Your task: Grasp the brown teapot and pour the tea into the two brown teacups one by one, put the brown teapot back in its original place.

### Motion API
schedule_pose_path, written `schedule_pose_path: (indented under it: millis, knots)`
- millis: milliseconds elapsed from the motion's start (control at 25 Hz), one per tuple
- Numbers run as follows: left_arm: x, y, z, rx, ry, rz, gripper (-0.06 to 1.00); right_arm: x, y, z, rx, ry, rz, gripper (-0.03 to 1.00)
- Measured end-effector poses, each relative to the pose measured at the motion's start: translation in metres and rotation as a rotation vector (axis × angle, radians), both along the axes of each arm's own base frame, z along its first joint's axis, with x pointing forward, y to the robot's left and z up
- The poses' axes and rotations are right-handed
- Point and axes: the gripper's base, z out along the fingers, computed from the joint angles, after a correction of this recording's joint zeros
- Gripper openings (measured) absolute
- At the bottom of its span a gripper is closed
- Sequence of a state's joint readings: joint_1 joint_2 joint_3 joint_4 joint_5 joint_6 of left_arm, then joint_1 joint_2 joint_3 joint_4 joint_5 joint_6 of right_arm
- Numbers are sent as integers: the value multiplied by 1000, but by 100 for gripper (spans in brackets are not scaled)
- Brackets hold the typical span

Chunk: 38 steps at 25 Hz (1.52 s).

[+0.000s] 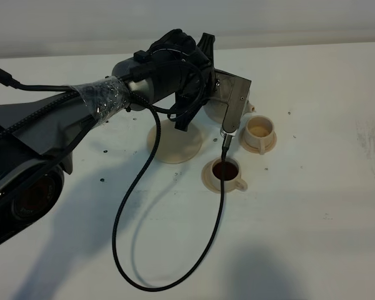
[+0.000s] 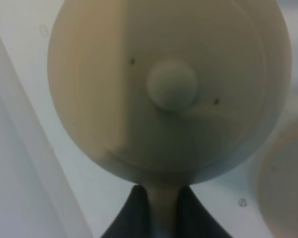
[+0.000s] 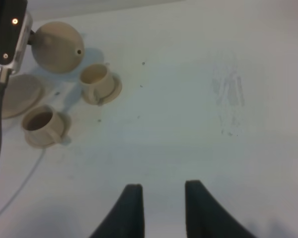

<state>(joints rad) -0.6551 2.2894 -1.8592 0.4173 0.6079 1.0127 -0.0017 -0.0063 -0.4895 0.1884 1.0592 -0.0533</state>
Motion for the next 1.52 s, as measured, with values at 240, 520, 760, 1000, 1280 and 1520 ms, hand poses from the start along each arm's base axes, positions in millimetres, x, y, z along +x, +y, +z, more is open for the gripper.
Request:
schedule_pose_path:
  millis: [240, 520, 760, 1000, 1280, 1520]
  knots:
    - [-3, -4, 1, 40, -19, -35, 11, 0, 0, 0, 0, 0, 0, 23]
    - [-4, -7, 2, 90, -57, -68, 11, 0, 0, 0, 0, 0, 0, 23]
    - [-7, -11, 5, 137, -105, -81, 11, 0, 0, 0, 0, 0, 0, 23]
    - [-10, -17, 7, 164, -136, -105, 11, 0, 0, 0, 0, 0, 0, 23]
    - [-15, -23, 8, 187, -156, -119, 11, 0, 0, 0, 0, 0, 0, 23]
    - [-18, -28, 8, 214, -182, -125, 11, 0, 0, 0, 0, 0, 0, 23]
